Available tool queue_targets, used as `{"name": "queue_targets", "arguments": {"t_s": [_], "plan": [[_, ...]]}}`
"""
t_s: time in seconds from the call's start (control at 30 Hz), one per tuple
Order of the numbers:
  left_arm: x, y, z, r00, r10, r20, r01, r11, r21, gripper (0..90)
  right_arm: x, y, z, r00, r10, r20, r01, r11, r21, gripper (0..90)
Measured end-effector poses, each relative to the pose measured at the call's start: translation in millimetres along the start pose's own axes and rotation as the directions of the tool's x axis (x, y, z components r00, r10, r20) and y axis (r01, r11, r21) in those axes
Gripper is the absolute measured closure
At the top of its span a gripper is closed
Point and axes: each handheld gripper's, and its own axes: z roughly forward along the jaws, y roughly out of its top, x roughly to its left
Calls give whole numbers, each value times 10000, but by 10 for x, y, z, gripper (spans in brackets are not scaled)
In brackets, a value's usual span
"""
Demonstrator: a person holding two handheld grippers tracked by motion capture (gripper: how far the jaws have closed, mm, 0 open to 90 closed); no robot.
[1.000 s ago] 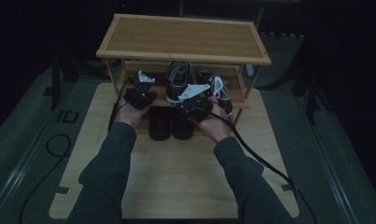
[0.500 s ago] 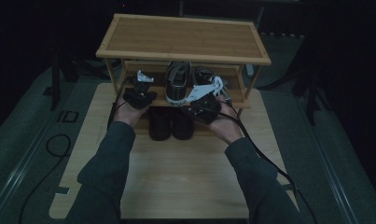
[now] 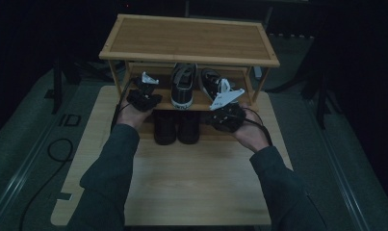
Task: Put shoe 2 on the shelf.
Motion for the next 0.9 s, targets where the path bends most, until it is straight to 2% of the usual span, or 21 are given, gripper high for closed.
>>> {"name": "queue_targets", "arguments": {"t_s": [0.23,0.6,0.77,0.9], "plan": [[8,1,0,10000,-47,60,47,10000,9,900,-71,-152,-157,9993,37,-363,-46,9997,-228,879],[12,1,1,9999,-119,90,119,9999,1,900,-172,-356,-321,9986,109,-509,-117,9998,-155,900],[12,1,1,9999,-114,91,114,9999,2,900,-227,-457,-391,9976,234,-658,-253,9993,-290,900],[18,-1,1,9999,-117,125,117,9999,-11,900,-275,-545,-507,9981,278,-556,-298,9989,-357,900]]}}
